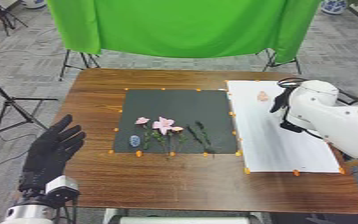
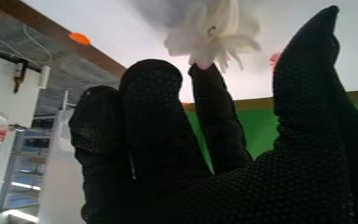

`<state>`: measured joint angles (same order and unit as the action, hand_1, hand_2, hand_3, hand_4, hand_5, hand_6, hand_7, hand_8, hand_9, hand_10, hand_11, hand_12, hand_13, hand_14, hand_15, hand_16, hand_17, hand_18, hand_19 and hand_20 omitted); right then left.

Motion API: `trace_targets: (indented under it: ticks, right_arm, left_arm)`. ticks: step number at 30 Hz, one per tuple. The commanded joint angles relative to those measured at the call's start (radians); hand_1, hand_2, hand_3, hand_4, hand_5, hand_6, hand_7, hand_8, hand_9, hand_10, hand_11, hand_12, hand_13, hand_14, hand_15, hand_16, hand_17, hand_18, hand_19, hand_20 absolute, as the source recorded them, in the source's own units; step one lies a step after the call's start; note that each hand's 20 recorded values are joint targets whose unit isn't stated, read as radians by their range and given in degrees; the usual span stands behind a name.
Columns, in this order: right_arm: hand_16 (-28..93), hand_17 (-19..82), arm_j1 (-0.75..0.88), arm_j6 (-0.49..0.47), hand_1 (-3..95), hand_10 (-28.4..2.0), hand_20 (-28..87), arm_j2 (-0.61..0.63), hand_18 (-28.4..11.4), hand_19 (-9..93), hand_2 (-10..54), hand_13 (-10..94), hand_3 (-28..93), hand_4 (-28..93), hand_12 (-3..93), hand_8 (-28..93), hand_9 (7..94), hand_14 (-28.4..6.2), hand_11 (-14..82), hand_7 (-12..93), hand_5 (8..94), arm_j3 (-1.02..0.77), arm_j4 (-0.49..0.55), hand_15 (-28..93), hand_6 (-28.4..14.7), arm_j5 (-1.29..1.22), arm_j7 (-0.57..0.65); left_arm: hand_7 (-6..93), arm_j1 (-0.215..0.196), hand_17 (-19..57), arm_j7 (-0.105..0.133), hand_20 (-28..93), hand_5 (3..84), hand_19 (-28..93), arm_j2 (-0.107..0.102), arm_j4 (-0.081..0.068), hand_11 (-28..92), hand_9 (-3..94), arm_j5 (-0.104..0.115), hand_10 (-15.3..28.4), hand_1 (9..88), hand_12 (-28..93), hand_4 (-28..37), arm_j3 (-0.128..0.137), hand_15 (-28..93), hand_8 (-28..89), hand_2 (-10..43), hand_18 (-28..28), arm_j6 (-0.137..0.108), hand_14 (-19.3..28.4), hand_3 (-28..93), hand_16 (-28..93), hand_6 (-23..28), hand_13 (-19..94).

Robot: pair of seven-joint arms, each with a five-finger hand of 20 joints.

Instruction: Arrange flowers

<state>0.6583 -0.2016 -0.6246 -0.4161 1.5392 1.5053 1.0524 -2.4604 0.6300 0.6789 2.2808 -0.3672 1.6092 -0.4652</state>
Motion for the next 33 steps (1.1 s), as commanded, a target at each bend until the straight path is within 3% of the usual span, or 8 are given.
trace_targets:
  ticks: [1,4,6,12,21,25,27,33]
  right_arm:
    - [10,50,0.014,0.037,34.9,-19.5,29,0.001,-17.5,93,-3.3,69,76,-23,14.5,-9,55.1,-9.5,14.7,17,48.5,0.000,-0.020,81,-5.9,-0.001,-0.021]
    - [10,50,0.022,0.042,37.3,-18.1,30,0.002,-17.4,93,-3.8,70,77,-23,14.5,-10,58.1,-8.8,16.1,19,51.2,0.005,-0.024,80,-5.0,0.002,-0.017]
    - [10,51,0.027,0.058,38.6,-17.5,30,0.004,-17.3,93,-4.1,71,77,-24,14.5,-10,59.9,-8.4,16.9,20,52.3,0.008,-0.023,80,-4.7,-0.003,-0.014]
    - [12,54,0.033,0.119,45.9,-14.5,33,0.010,-16.2,93,-6.1,75,77,-26,15.1,-9,68.9,-5.8,21.6,24,57.7,0.039,-0.021,79,-2.9,0.042,-0.012]
    - [15,58,0.017,0.222,59.5,-8.1,36,0.023,-13.9,93,-9.4,80,72,-28,32.0,6,83.6,-1.9,11.7,37,66.8,0.108,-0.021,78,-1.2,0.107,0.000]
    - [15,59,0.001,0.291,60.5,-7.2,38,0.032,-13.5,93,-9.0,82,72,-28,33.6,6,86.9,-1.1,11.8,39,69.5,0.144,-0.014,77,0.1,0.135,0.002]
    - [15,60,-0.005,0.299,60.6,-7.1,38,0.036,-13.5,93,-9.1,82,72,-28,33.8,6,87.3,-1.0,11.9,39,70.0,0.147,-0.008,77,0.1,0.141,0.001]
    - [15,61,-0.033,0.369,60.8,-7.5,39,0.044,-13.5,93,-9.4,84,73,-28,34.1,6,89.3,-0.8,11.7,37,73.6,0.138,0.051,77,-0.4,0.176,0.015]
  left_arm:
    - [9.9,0.017,-9.4,-0.037,8,39.0,44,0.026,-0.006,29,32.2,-0.027,19.0,30.4,11,-20.8,-0.003,49,-8,7.0,20.5,0.022,23.8,66,-11,10.3,18]
    - [9.9,0.017,-9.4,-0.047,8,39.0,44,0.037,-0.007,29,32.2,-0.036,19.0,30.4,10,-20.8,0.002,49,-8,7.0,20.5,0.027,23.8,66,-11,10.4,18]
    - [9.9,0.017,-9.4,-0.033,8,39.0,44,0.020,-0.007,29,32.2,-0.023,19.0,30.4,10,-20.9,-0.002,49,-8,7.0,20.5,0.021,23.8,66,-12,10.4,18]
    - [9.9,0.019,-9.4,-0.034,8,39.1,44,0.019,-0.008,29,32.3,-0.021,19.0,30.4,10,-20.9,-0.003,49,-8,7.0,20.5,0.024,23.8,66,-11,10.5,18]
    - [10.0,0.023,-9.4,-0.033,8,39.0,44,0.018,-0.007,29,32.3,-0.017,19.0,30.4,10,-20.8,-0.006,49,-8,7.0,20.5,0.020,23.8,66,-12,10.4,18]
    - [10.0,0.027,-9.4,-0.042,8,39.0,44,0.024,-0.007,29,32.2,-0.022,18.9,30.3,11,-20.7,-0.006,49,-8,7.0,20.5,0.022,23.9,66,-12,10.4,18]
    - [10.0,0.025,-9.4,-0.025,8,39.0,44,0.009,-0.007,29,32.2,-0.006,18.9,30.4,11,-20.7,-0.014,49,-8,7.0,20.5,0.017,23.8,66,-12,10.4,18]
    - [10.0,0.016,-9.4,-0.042,8,39.0,44,0.025,-0.005,29,32.2,-0.020,19.0,30.4,10,-20.7,-0.006,49,-8,7.0,20.5,0.021,23.8,66,-12,10.3,18]
